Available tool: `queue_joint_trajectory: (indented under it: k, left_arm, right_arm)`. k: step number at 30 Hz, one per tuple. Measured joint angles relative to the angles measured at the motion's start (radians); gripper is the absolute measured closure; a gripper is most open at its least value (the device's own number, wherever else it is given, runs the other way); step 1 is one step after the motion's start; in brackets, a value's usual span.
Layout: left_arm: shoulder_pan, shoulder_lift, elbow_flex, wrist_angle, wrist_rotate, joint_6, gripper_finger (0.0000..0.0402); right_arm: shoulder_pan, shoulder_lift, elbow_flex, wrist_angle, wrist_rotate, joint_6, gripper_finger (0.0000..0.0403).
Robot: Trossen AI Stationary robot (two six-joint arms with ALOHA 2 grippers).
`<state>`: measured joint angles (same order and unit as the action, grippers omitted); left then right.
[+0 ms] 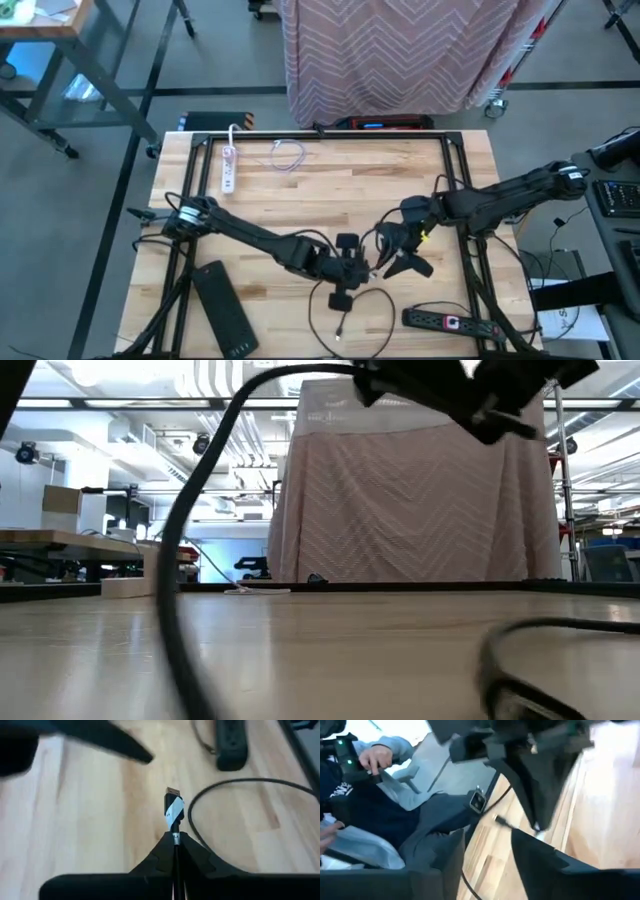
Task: Insert USB
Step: Insert the left black charger cable into the left black outlet extension
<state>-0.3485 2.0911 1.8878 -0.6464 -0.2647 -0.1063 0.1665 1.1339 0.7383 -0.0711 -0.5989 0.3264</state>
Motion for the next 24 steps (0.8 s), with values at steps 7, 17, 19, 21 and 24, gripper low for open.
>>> queue_joint_trajectory:
  k: [7, 17, 19, 21, 24]
  left_arm:
    - [-0.038, -0.061, 0.0, -0.219, 0.005, -0.214, 0.0401]
    - [-0.152, -0.237, 0.0, -0.578, 0.234, -0.775, 0.0402]
    - [-0.189, -0.25, 0.0, -0.626, 0.323, -0.898, 0.0402]
    - [-0.227, -0.256, 0.0, -0.659, 0.419, -1.01, 0.0401]
    - [-0.287, -0.259, 0.0, -0.709, 0.56, -1.178, 0.0401]
  right_arm:
    - [0.036, -0.03, 0.04, -0.028, 0.187, -0.122, 0.0214]
    - [0.086, -0.016, 0.04, -0.023, 0.365, -0.154, 0.0212]
    - [0.091, 0.003, 0.039, -0.006, 0.397, -0.154, 0.0212]
    - [0.099, 0.014, 0.039, -0.005, 0.431, -0.141, 0.0211]
    - [0.109, 0.04, 0.039, 0.04, 0.453, -0.118, 0.0211]
